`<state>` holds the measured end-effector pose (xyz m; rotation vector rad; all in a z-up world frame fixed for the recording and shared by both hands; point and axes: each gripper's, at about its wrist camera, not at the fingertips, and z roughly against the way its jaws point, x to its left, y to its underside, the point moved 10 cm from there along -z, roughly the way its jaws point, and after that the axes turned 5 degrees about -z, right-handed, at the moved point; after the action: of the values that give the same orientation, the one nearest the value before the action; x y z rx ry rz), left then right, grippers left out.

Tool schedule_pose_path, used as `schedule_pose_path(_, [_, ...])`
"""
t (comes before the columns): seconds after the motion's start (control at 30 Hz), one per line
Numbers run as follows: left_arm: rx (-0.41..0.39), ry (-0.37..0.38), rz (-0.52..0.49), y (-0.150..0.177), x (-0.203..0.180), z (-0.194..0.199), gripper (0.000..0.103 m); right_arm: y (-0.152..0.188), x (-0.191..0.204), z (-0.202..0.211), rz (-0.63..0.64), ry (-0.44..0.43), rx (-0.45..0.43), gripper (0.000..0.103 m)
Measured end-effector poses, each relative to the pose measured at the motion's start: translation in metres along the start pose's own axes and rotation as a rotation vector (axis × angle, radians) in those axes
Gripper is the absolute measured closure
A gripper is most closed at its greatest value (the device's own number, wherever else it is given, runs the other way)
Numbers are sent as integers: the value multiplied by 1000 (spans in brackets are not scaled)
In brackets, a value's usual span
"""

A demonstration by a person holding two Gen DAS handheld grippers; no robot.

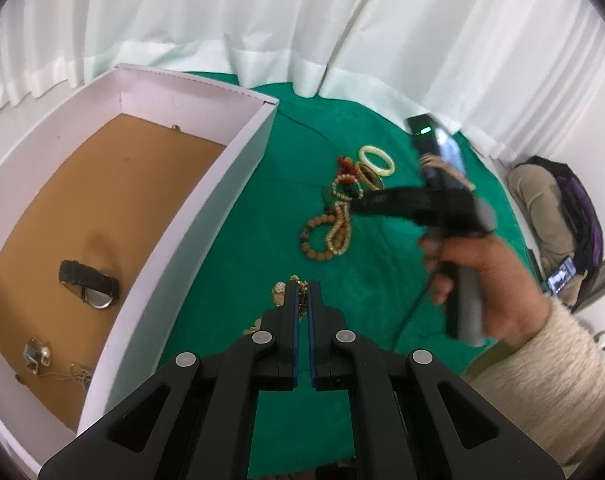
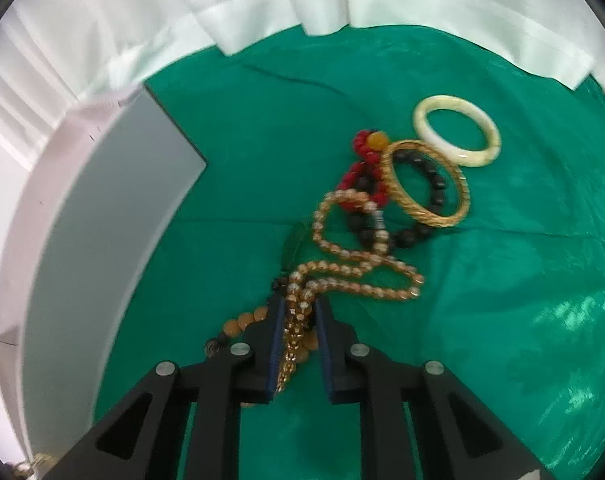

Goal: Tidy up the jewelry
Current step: 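Hold the gold chain with left while right grasps the gold beaded necklace, then carry the coin chain with left while right carries the beaded necklace over the box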

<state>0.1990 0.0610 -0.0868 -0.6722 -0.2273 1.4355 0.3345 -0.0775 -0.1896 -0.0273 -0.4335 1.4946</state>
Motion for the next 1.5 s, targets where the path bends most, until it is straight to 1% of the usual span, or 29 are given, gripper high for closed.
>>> schedule_pose_path(0.07, [2, 5, -3, 0, -1, -2, 102, -2, -4, 13, -2, -20, -11, 100])
schedule_pose_path(0.13, [3, 10, 0, 0, -2, -3, 102, -6, -10, 27, 10, -28, -28, 103])
schedule_pose_path(0.23, [5, 19, 8, 0, -4, -6, 102, -5, -15, 38, 51, -33, -25, 102])
schedule_pose_path(0.27, [4, 21, 9, -1, -4, -6, 102, -2, -14, 36, 71, -36, -6, 102])
schedule_pose_path(0.3, [4, 21, 9, -1, -5, -6, 102, -2, -13, 30, 75, -30, 17, 98])
schedule_pose_path(0.33, [4, 20, 9, -1, -5, -6, 102, 0, -17, 30, 65, -31, 26, 98])
schedule_pose_path(0.47, [5, 12, 4, 2, -7, -3, 102, 1, -19, 5, -49, -99, 89, 97])
schedule_pose_path(0.5, [3, 10, 3, 2, -8, -1, 102, -3, -27, -2, -122, -111, 97, 80])
schedule_pose_path(0.53, [2, 9, 1, 2, -8, 0, 102, -6, -35, -5, -172, -119, 101, 60])
schedule_pose_path(0.57, [0, 7, 0, 2, -8, 1, 102, -8, -42, -10, -239, -140, 111, 60])
schedule_pose_path(0.6, [-1, 6, -1, 3, -7, 1, 102, -8, -44, -15, -271, -171, 132, 60])
schedule_pose_path(0.67, [2, 6, 1, 2, -6, -1, 102, -6, -42, -21, -297, -214, 151, 60])
schedule_pose_path(0.77, [9, 12, 9, 3, -6, -4, 102, -9, -35, -25, -306, -205, 135, 60])
schedule_pose_path(0.83, [14, 17, 12, 5, -7, -6, 102, -17, -33, -30, -332, -180, 112, 61])
schedule_pose_path(0.87, [17, 19, 13, 6, -8, -8, 102, -22, -32, -31, -327, -152, 88, 62])
schedule_pose_path(0.9, [19, 21, 12, 7, -9, -8, 102, -26, -28, -34, -303, -123, 69, 62])
schedule_pose_path(0.97, [26, 25, 14, 9, -10, -10, 101, -29, -19, -36, -177, -11, 32, 62])
schedule_pose_path(1.0, [28, 25, 16, 10, -10, -11, 101, -28, -11, -38, -75, 71, 17, 66])
schedule_pose_path(1.03, [30, 24, 17, 10, -10, -11, 101, -27, -5, -38, 22, 138, -9, 92])
schedule_pose_path(1.07, [29, 23, 21, 11, -9, -9, 101, -25, -1, -39, 48, 124, -13, 95])
schedule_pose_path(1.1, [27, 25, 25, 11, -8, -8, 101, -24, -2, -37, 28, 96, -14, 95])
schedule_pose_path(1.17, [25, 28, 27, 11, -6, -5, 102, -28, -12, -22, -50, 14, -44, 95])
schedule_pose_path(1.27, [18, 28, 21, 9, -6, -1, 101, -36, -18, 12, -70, -92, -83, 95])
schedule_pose_path(1.37, [13, 41, 31, 5, -6, 3, 102, -38, -21, 43, -43, -130, -101, 95])
schedule_pose_path(1.5, [-1, 62, 68, -4, -3, 18, 102, -44, -11, 99, 26, -188, -165, 95])
